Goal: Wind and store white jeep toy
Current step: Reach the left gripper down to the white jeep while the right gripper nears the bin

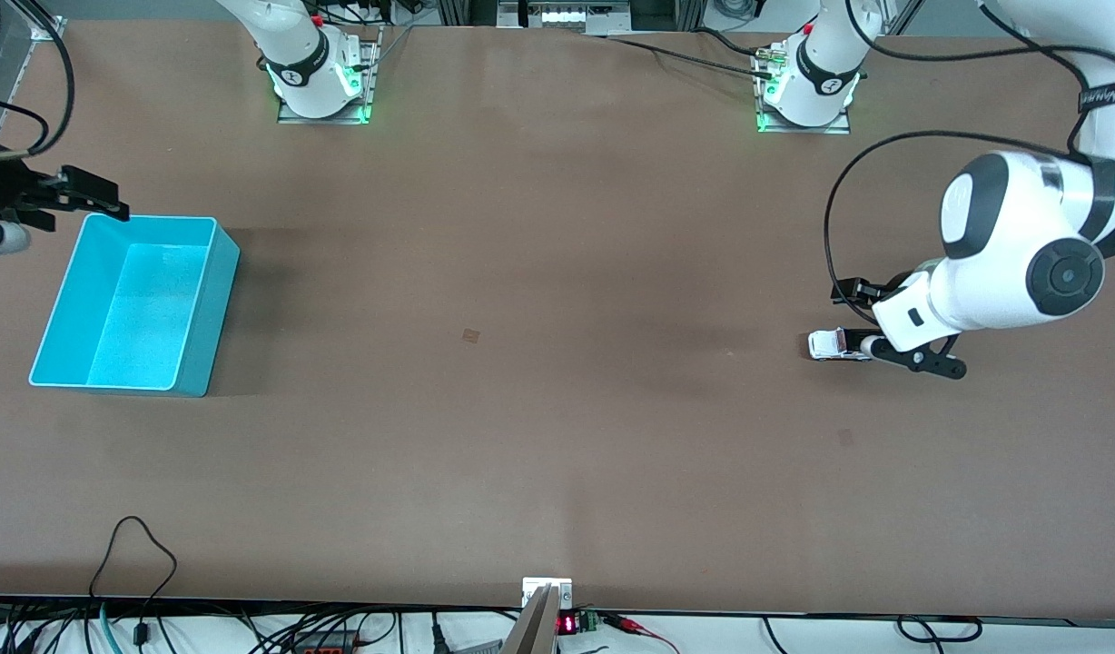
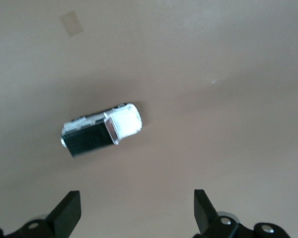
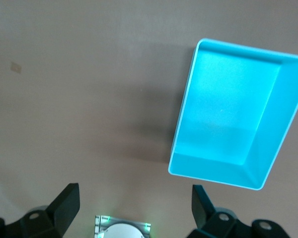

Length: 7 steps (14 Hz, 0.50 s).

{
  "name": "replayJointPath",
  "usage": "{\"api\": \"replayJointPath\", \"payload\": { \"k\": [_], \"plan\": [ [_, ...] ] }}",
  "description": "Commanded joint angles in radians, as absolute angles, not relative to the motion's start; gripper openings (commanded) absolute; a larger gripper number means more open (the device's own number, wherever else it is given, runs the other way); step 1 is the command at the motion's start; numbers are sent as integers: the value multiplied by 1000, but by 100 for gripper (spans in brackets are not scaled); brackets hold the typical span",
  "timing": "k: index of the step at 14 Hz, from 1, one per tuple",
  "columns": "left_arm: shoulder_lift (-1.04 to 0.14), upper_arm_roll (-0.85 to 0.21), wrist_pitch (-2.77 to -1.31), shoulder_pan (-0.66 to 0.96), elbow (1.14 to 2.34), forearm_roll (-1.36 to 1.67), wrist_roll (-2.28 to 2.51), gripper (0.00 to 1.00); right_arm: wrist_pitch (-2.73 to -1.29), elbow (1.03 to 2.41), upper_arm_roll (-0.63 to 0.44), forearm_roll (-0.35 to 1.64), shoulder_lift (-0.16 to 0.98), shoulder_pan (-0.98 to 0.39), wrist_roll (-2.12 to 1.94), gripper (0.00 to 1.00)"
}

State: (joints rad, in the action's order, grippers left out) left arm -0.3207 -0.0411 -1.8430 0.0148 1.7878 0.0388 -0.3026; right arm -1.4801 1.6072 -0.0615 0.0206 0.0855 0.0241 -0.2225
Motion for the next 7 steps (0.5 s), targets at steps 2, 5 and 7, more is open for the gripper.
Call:
{"api": "replayJointPath", "payload": {
  "k": [2, 5, 7],
  "plan": [
    [-350, -44, -1911, -20, 1829, 23, -619, 100, -1352, 1580, -57, 28, 161, 32, -218, 100],
    [-388, -44, -1960, -32, 1832, -17, -892, 100, -1332, 1582, -57, 18, 161, 32, -219, 100],
    [-394, -44, -2018, -34, 1850, -28, -1113, 100, -1330, 1583, -57, 14, 163, 32, -216, 100]
  ]
}}
